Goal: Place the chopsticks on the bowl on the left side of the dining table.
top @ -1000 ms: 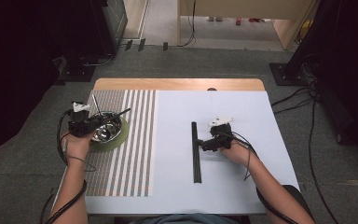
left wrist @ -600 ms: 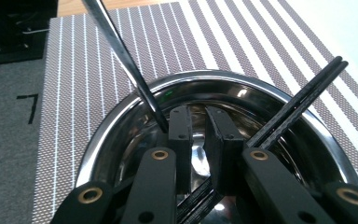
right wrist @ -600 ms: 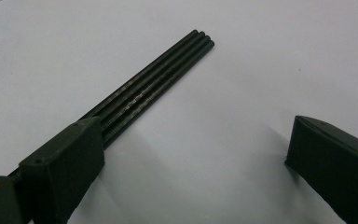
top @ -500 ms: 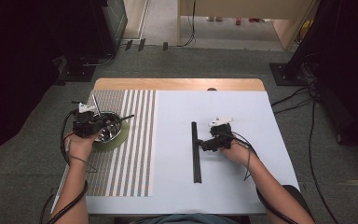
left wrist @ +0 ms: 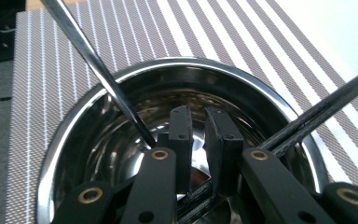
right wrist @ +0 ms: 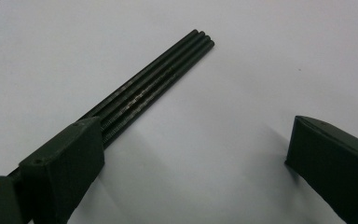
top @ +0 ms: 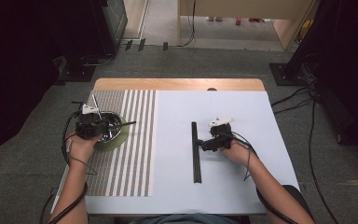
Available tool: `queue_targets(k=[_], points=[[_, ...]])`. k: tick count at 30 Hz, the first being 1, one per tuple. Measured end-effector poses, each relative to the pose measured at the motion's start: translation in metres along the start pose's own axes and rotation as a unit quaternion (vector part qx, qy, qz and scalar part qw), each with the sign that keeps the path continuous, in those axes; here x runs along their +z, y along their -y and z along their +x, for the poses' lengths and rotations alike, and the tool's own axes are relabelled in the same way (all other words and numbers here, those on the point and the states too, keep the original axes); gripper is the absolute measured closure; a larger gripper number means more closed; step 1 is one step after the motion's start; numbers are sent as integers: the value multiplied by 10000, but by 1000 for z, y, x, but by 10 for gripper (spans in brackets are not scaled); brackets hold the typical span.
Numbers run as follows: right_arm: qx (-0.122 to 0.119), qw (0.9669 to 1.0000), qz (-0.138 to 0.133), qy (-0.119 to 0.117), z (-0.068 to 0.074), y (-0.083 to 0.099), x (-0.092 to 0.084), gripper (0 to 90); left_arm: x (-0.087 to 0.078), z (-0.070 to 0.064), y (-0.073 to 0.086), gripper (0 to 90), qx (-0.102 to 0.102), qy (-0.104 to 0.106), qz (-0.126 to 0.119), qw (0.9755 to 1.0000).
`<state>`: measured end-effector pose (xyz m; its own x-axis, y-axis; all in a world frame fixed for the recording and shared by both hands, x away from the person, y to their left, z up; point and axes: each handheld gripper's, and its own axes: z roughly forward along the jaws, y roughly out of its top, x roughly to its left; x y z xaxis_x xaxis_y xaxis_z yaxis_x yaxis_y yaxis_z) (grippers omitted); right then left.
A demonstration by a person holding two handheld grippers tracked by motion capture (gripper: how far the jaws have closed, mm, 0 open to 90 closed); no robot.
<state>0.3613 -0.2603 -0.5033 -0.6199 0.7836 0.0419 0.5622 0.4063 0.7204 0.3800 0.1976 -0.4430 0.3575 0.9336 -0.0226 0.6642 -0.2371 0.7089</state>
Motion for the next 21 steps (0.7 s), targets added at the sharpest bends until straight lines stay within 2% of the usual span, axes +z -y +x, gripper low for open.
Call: queue_targets(k=[10,13,17,21], points=[[-4,10000,-1,4,0,0,0,37,-1,-3,2,826,84,68,65,9999],[-4,10000,-1,2,0,0,0,36,-3,-2,2,807,47,37,-20,10000],[-4,10000,0,2,0,0,0,36,-21,2,0,811,-25,-39,-275,9996],[3,10000,-1,-7,0,0,0,36,-38,5,5,875,-112,-115,-295,9994]])
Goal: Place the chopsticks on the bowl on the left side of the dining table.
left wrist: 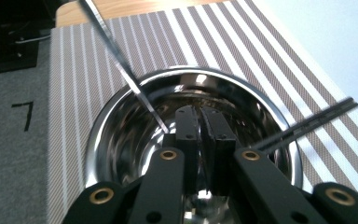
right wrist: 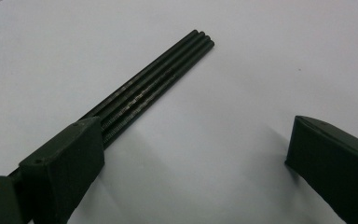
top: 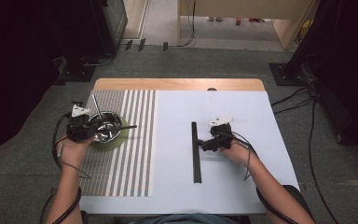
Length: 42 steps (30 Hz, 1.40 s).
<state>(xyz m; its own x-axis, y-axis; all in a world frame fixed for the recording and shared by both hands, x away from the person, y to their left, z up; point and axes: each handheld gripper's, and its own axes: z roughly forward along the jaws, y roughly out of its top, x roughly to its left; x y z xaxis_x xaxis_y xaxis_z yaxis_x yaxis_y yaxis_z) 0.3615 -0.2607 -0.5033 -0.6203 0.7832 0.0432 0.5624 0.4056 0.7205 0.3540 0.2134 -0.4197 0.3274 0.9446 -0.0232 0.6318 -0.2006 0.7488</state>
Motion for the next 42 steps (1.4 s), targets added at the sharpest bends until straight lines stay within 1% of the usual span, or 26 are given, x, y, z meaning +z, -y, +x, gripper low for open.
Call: queue_targets(k=[2,3,7,10,13,18,27,35,39,42], points=[[-7,10000,2,7,0,0,0,37,-6,1,4,881,-37,-61,-4,10000],[-9,10000,4,10,0,0,0,37,-8,1,5,884,-50,-57,13,10000],[-7,10000,4,14,0,0,0,38,-13,-2,13,885,16,-114,113,9999],[-8,10000,-2,16,0,0,0,40,-13,-3,17,900,5,-91,181,9998],[-8,10000,-1,16,0,0,0,40,-11,-3,18,900,-86,-29,268,9996],[0,10000,-3,16,0,0,0,41,-8,-6,19,900,5,-96,369,9993],[-6,10000,-5,20,0,0,0,41,-6,-2,22,900,-58,-130,413,9990],[-3,10000,0,19,0,0,0,41,-4,0,22,900,-54,-140,400,9991],[-4,10000,0,20,0,0,0,41,-2,-1,22,898,-12,-132,423,9990],[-6,10000,0,19,0,0,0,41,-1,-2,21,894,-23,-135,377,9992]])
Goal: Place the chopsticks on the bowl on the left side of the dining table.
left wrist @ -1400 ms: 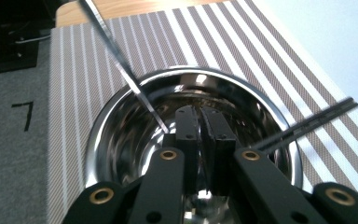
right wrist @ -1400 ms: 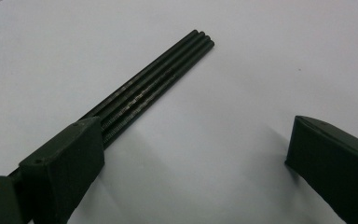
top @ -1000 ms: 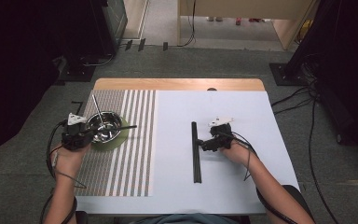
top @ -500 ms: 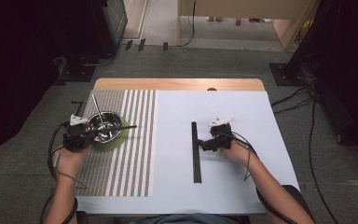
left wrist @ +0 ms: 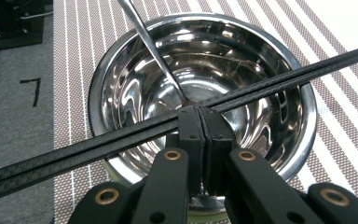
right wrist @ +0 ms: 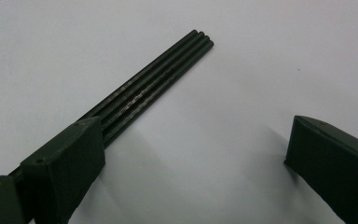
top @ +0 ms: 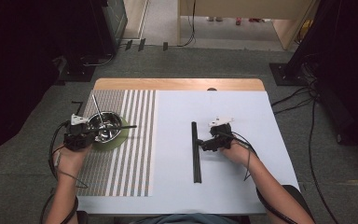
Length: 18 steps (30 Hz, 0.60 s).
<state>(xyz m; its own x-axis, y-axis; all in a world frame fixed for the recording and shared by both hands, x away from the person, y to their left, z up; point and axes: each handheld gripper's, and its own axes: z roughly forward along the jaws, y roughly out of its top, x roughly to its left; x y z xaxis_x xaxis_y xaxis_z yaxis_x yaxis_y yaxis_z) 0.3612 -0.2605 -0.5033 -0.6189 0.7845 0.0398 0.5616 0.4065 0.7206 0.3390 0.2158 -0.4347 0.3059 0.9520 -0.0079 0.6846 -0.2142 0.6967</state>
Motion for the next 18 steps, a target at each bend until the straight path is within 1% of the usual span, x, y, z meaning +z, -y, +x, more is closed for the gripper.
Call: queue_targets(k=[4,7,10,14,18], points=[[-1,10000,0,-1,0,0,0,41,2,-2,0,892,56,72,37,10000],[-1,10000,2,2,0,0,0,41,3,-4,-1,892,88,90,38,9999],[3,10000,3,2,0,0,0,41,4,-5,-2,889,63,118,5,9999],[1,10000,2,0,0,0,0,41,6,-7,-2,885,62,141,31,9999],[1,10000,2,0,0,0,0,41,8,-8,-3,884,90,151,25,9998]])
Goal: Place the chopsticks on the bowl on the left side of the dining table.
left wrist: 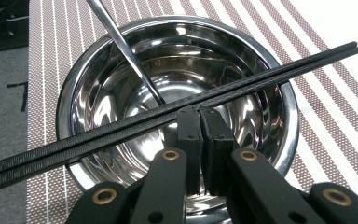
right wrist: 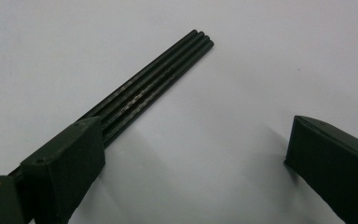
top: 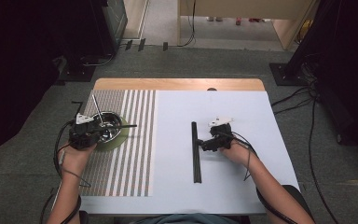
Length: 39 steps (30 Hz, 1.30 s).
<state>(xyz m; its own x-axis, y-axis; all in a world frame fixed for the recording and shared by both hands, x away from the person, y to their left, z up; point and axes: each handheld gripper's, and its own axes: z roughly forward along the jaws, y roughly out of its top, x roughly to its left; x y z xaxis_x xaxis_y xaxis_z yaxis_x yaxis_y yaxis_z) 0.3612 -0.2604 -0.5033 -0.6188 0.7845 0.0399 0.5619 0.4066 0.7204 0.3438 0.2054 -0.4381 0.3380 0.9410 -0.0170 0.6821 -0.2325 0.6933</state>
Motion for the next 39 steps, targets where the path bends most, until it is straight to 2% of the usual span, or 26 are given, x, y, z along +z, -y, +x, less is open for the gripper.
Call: queue_targets(k=[3,20,26,30,32,39], points=[[-1,10000,1,2,0,0,0,41,1,1,-1,882,-42,-8,-16,10000],[4,10000,-4,-1,0,0,0,41,5,-5,-3,853,11,71,-12,10000],[3,10000,-2,-2,0,0,0,41,-5,-12,-9,683,-67,151,-304,9994],[2,10000,-1,-1,0,0,0,41,-7,-15,-13,519,-293,396,-433,9978],[4,10000,-2,-1,0,0,0,41,-8,-19,-16,468,-371,519,-494,9967],[9,10000,-8,-3,0,0,0,41,-7,-36,-21,388,-139,518,-561,9970]])
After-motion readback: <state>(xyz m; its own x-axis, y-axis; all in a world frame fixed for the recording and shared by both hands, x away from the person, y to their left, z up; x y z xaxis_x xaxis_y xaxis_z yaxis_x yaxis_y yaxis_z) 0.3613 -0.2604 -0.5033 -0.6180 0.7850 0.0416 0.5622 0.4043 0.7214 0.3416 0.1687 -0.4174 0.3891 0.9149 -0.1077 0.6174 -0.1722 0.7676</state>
